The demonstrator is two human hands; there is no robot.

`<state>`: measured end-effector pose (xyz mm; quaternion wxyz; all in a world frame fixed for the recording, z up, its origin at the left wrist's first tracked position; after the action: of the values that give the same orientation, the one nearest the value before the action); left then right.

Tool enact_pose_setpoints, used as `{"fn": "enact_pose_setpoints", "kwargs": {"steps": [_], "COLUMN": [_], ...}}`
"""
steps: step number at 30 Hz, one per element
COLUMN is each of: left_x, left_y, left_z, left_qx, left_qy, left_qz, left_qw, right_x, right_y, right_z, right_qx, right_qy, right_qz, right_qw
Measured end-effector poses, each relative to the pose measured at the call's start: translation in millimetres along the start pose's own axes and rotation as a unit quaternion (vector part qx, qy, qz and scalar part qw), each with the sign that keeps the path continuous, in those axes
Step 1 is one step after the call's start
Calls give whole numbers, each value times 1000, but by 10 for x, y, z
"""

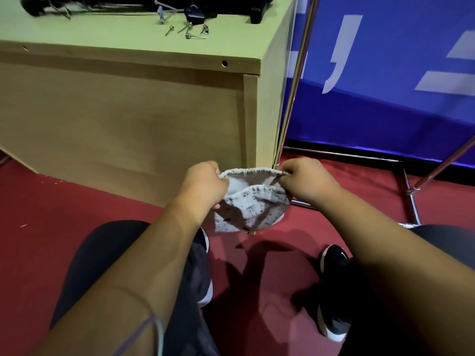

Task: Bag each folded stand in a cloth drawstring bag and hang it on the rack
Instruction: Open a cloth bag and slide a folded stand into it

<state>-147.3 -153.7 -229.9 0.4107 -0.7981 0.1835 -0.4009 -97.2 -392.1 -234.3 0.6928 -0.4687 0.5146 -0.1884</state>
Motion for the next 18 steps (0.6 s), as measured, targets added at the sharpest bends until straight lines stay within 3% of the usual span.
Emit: {"fn": "enact_pose_setpoints", "kwargs": {"steps": [2,8,12,18], "left_x": [1,-38,-48,197], "left_y": [29,-76,-250,-852], "left_z": [-61,-201,-328,-509], "left_qx": [-43,4,-14,-12], "left_qy": [-2,57,74,94], "left_qz": [-74,-82,-134,-223], "left_qw": [996,995,988,970], "right_x": [-69,-153,-305,-986], "right_y": [45,59,-21,-614], "right_z": [-19,-124,-181,-84], "right_qx": [-3,-2,1,41], "right_qy": [-12,20,18,-33], "right_qz": [17,38,35,-25], "right_qw": [1000,999,999,998]}}
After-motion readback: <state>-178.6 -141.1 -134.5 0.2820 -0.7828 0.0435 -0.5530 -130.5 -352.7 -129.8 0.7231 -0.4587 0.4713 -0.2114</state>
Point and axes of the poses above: each hand's wrist, its own z-axis towards the middle knuckle, its own y-axis out of the palm, x = y × z, the point moved 3 cm from there along z, towards the middle knuckle, and after that the axes turned 14 degrees about -y, right-handed, at the moved point
